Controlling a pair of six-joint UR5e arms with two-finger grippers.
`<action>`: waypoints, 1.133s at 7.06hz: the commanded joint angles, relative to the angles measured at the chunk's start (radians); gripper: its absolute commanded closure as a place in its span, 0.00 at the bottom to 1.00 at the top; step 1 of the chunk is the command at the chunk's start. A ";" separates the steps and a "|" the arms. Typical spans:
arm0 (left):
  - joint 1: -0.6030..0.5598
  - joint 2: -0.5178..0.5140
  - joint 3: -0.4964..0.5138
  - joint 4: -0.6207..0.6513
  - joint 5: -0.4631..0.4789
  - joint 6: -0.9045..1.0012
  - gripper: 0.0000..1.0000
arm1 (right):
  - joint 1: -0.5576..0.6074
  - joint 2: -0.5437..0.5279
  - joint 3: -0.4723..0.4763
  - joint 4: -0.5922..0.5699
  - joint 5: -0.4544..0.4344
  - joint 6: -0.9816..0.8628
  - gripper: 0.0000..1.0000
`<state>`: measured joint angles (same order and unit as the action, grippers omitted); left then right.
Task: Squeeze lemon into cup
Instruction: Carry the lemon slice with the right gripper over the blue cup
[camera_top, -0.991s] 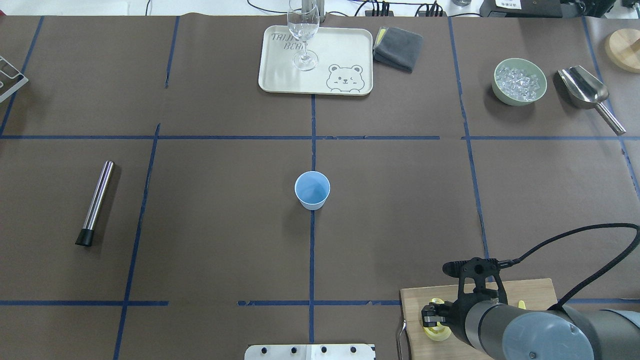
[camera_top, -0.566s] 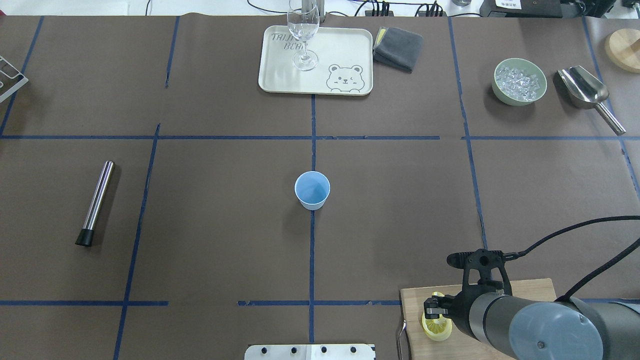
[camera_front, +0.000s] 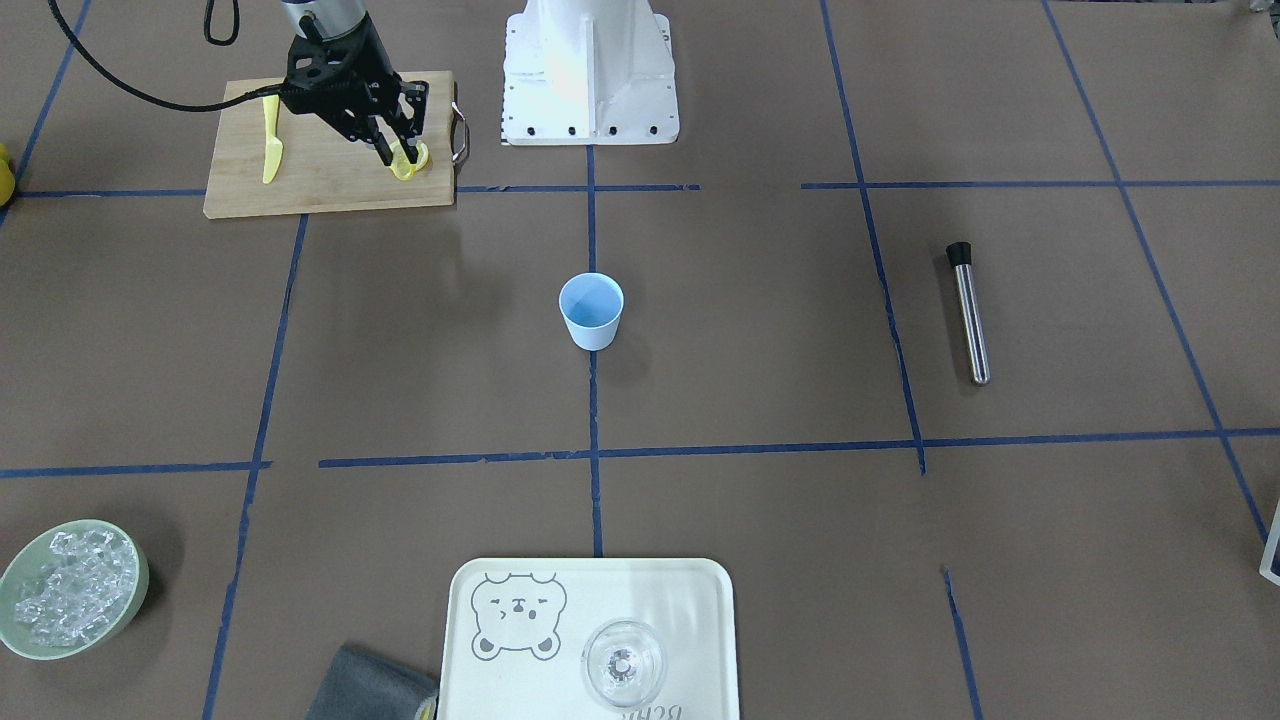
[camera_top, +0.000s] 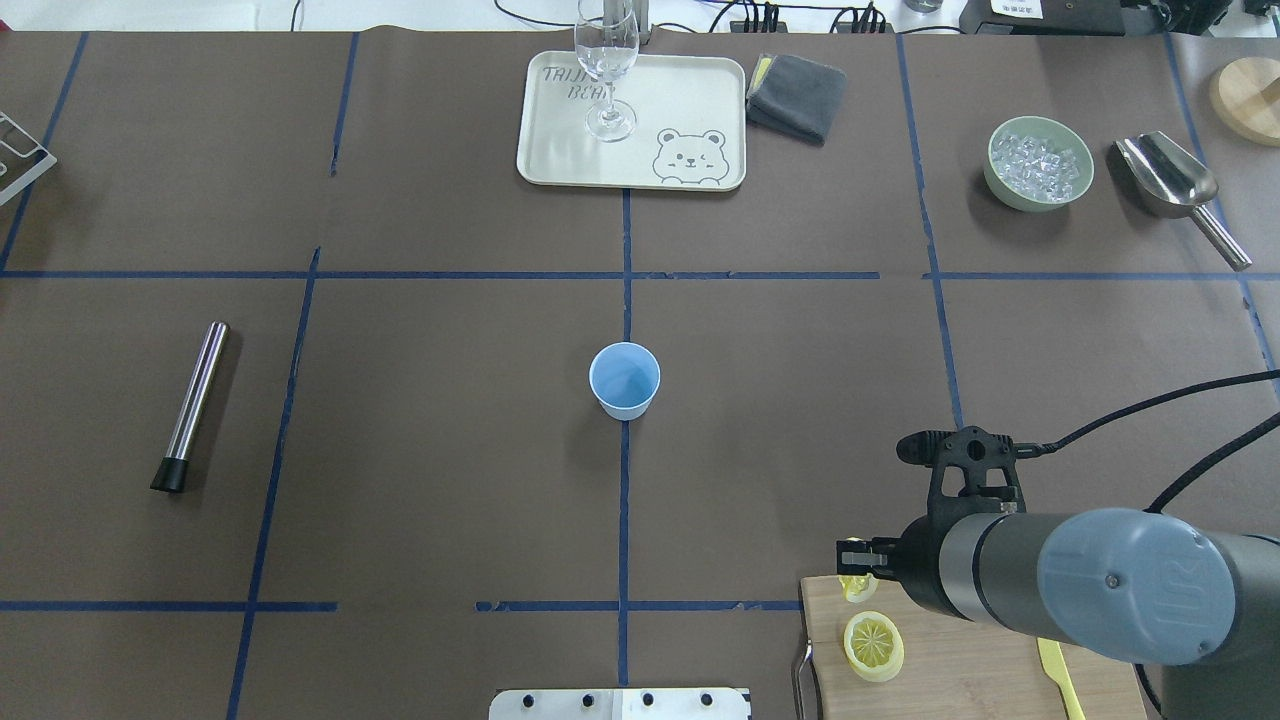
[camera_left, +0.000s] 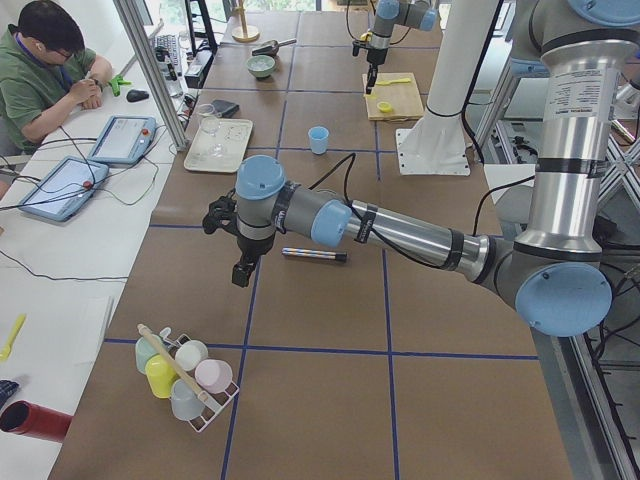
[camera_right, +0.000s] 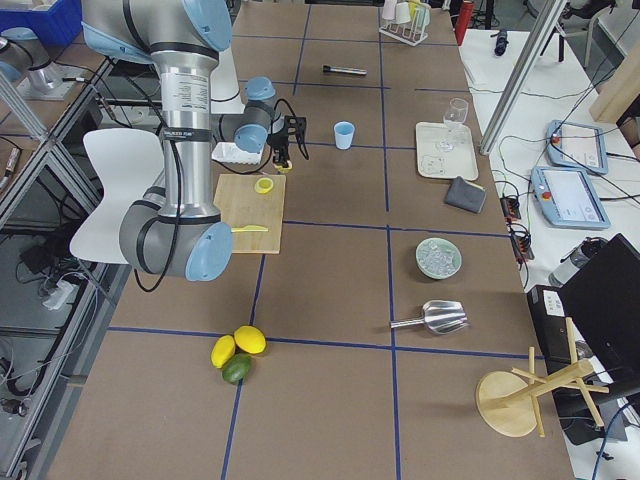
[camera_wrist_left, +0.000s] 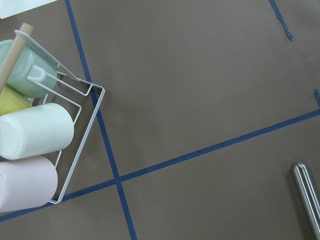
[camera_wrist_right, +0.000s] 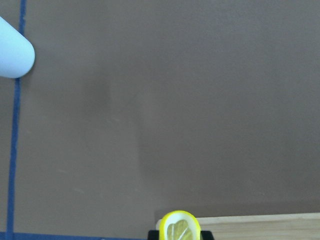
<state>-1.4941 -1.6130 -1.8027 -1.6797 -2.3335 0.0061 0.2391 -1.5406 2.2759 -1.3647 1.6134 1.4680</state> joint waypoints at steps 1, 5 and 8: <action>0.000 -0.002 0.000 0.000 0.000 0.000 0.00 | 0.067 0.089 -0.013 -0.002 0.035 0.000 0.61; 0.000 -0.002 0.000 0.000 -0.001 0.000 0.00 | 0.247 0.489 -0.270 -0.200 0.097 -0.020 0.61; 0.000 -0.002 0.000 0.000 -0.001 0.000 0.00 | 0.298 0.730 -0.577 -0.188 0.091 -0.077 0.62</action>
<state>-1.4941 -1.6153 -1.8024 -1.6797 -2.3347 0.0062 0.5250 -0.9073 1.8309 -1.5566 1.7067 1.4070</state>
